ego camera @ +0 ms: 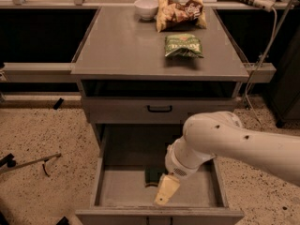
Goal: Pick sponge from middle drawer and place on counter
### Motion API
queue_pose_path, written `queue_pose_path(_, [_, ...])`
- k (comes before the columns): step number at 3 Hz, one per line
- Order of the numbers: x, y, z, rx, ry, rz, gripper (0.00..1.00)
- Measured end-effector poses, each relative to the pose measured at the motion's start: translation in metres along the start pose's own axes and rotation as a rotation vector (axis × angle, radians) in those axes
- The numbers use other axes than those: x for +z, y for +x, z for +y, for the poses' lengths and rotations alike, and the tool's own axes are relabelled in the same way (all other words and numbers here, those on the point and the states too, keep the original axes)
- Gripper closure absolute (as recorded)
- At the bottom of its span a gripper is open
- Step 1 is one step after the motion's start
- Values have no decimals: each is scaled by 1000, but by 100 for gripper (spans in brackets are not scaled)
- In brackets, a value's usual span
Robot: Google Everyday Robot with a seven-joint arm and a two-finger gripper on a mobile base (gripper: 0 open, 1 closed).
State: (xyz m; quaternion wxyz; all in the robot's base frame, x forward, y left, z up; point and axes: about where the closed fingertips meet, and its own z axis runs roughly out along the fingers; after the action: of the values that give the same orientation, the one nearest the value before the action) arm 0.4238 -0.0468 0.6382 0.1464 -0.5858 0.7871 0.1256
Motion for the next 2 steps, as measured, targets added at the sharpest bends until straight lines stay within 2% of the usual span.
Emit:
queue_pose_path(1, [3,-13,-13,63,56,-43,0])
queue_pose_path(2, [3,-13,-13,64,56,-43,0])
